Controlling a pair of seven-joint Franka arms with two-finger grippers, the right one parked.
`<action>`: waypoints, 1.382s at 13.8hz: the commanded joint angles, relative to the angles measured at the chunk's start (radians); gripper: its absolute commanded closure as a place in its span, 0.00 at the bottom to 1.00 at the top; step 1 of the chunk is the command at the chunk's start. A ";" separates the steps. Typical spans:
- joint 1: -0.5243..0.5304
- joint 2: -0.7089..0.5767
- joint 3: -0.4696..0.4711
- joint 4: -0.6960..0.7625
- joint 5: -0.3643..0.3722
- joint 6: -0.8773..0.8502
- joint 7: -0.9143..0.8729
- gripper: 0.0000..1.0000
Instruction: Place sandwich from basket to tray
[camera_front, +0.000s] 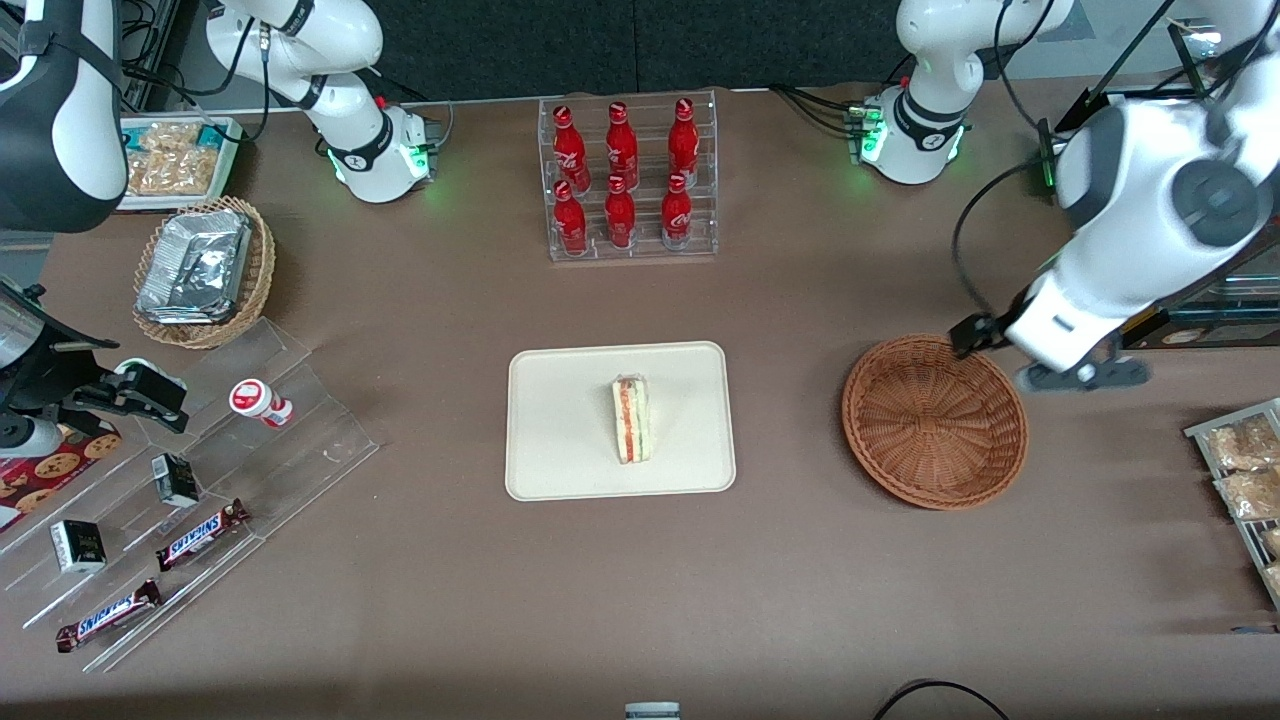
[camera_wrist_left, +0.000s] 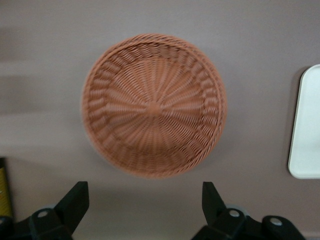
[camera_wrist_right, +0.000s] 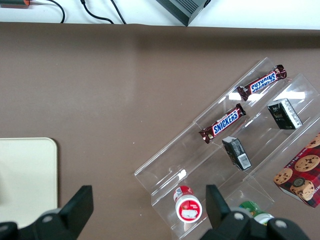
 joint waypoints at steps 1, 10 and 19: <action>0.009 -0.075 0.022 0.084 -0.030 -0.160 0.028 0.00; 0.009 -0.046 0.031 0.378 -0.015 -0.392 0.022 0.00; -0.200 -0.034 0.252 0.376 -0.015 -0.392 0.023 0.00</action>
